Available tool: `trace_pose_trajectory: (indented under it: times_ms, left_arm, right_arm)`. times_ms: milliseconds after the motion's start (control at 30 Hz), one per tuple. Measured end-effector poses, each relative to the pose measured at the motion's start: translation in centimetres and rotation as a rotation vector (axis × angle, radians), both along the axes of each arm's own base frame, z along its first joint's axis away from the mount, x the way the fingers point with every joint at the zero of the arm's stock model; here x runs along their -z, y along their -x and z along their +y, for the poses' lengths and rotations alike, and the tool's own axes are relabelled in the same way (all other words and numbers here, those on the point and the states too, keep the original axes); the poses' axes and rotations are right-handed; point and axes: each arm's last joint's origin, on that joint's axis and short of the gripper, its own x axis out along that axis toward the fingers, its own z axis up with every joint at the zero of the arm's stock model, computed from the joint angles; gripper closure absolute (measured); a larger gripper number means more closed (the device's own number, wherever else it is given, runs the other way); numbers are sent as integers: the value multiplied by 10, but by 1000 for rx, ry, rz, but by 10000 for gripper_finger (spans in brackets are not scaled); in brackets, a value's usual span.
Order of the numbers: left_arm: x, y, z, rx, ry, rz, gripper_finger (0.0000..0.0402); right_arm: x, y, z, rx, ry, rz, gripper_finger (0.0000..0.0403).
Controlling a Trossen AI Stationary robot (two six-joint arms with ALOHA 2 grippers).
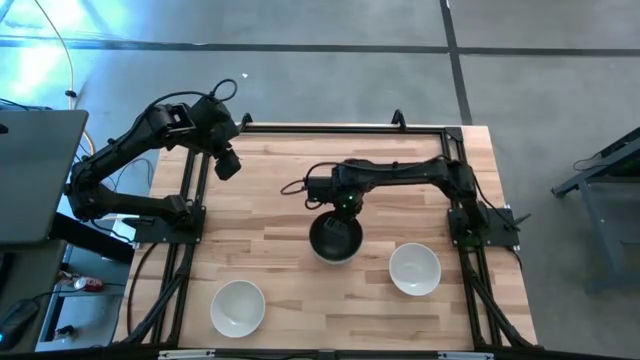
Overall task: Nest bowls inside each other
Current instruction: Stack the black bowl on top of the top left white bowl, then stack the right white bowl on top of the black bowl
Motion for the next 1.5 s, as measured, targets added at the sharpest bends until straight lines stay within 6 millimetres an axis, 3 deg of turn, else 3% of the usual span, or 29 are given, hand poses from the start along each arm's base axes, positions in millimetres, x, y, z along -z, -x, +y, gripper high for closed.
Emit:
trace_pose_trajectory:
  times_ms: [233, 567, 733, 867, 1133, 1333, 1500]
  left_arm:
    - [0, 0, 0, 5, -3, 0, 202]
    - [0, 0, 0, -10, 2, -5, 202]
    - [0, 0, 0, -10, 2, -5, 202]
    - [0, 0, 0, -10, 2, -5, 202]
    - [0, -1, -1, 18, 41, -37, 202]
    - [0, -1, -2, 21, 45, -41, 202]
    - [0, -1, -2, 20, 46, -41, 202]
  right_arm:
    - [-5, -8, 2, -4, 5, -75, 398]
    - [-19, -11, 0, -14, 81, -119, 316]
    - [-20, -11, 1, -19, 78, -125, 295]
    - [-34, -7, 2, -21, 73, -183, 286]
    - [-72, 16, 6, -28, 65, -264, 266]
    - [-91, 52, 23, -96, 52, -132, 260]
    - [-108, 68, 38, -92, 42, -177, 260]
